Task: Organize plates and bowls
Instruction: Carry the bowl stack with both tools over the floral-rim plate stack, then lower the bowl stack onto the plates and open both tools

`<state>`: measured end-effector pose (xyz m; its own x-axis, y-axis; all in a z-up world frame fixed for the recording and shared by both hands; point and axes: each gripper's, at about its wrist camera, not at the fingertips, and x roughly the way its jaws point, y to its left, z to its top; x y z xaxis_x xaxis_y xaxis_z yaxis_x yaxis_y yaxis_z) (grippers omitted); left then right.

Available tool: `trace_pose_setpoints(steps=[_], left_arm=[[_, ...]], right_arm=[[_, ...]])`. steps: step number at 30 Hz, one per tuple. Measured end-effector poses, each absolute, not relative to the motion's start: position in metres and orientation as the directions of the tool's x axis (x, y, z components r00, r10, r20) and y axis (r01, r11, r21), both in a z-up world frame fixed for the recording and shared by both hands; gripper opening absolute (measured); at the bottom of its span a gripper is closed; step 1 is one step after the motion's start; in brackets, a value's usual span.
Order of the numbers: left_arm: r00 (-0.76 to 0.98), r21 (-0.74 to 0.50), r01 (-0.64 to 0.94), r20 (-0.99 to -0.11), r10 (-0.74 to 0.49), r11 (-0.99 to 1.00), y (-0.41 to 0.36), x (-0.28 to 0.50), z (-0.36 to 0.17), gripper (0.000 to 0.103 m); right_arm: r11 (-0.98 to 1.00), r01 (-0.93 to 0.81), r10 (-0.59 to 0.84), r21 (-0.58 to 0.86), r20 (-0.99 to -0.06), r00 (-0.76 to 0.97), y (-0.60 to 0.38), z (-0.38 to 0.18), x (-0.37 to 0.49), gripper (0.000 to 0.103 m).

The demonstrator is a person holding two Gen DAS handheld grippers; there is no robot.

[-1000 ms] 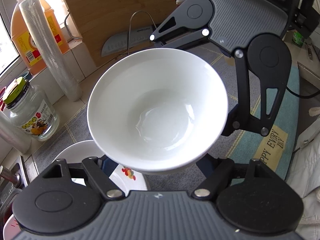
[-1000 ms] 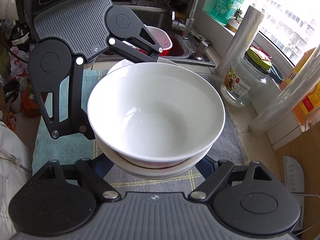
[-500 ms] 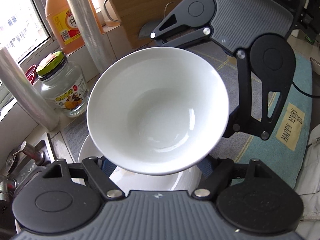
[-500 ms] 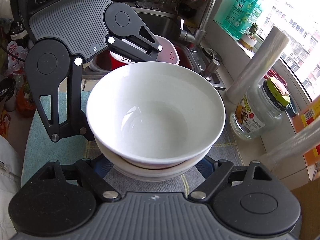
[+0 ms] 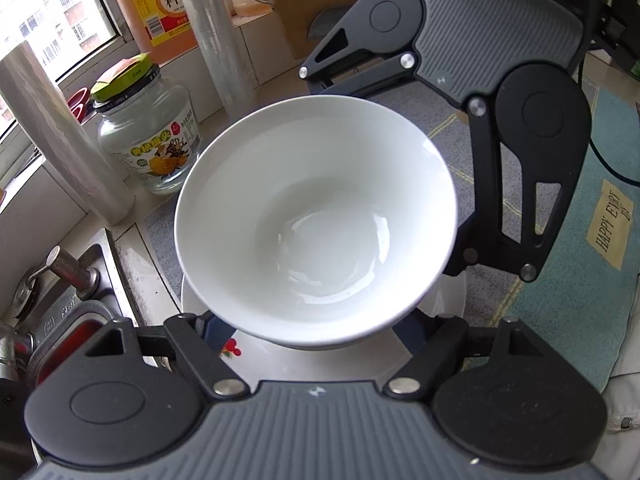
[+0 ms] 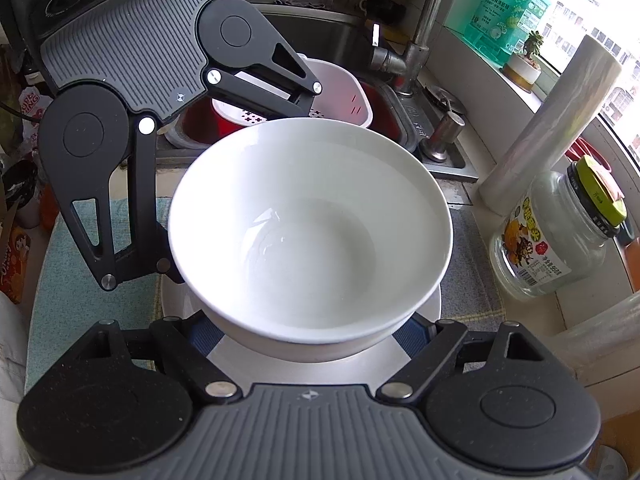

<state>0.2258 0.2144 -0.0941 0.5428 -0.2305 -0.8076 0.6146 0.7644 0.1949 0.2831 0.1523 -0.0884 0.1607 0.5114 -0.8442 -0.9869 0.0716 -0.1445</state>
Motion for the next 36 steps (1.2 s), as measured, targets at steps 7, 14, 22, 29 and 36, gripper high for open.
trace_pose_setpoints(steps=[7, 14, 22, 29, 36], left_arm=[[0.523, 0.166, 0.618, -0.816, -0.244, 0.769, 0.219, 0.234, -0.101, 0.081], [0.532, 0.167, 0.613, -0.809, -0.248, 0.772, 0.22, 0.234, -0.101, 0.082], [0.568, 0.168, 0.581, -0.784, -0.25, 0.796, 0.222, 0.227, -0.102, 0.083], [0.633, 0.168, 0.454, -0.752, -0.184, 0.875, 0.227, 0.21, -0.097, 0.097], [0.728, 0.163, 0.207, -0.685, -0.041, 0.965, 0.214, 0.167, -0.084, 0.098]], right_arm=[[0.074, -0.99, 0.5, -0.123, -0.854, 0.143, 0.157, -0.095, 0.288, 0.09], [0.097, -0.99, 0.508, -0.101, -0.85, 0.137, 0.152, -0.095, 0.293, 0.09], [0.126, -0.989, 0.538, -0.074, -0.833, 0.131, 0.146, -0.092, 0.293, 0.097], [0.187, -0.979, 0.543, -0.077, -0.822, 0.169, 0.125, -0.088, 0.289, 0.103], [0.368, -0.925, 0.487, -0.094, -0.828, 0.278, 0.093, -0.08, 0.28, 0.103]])
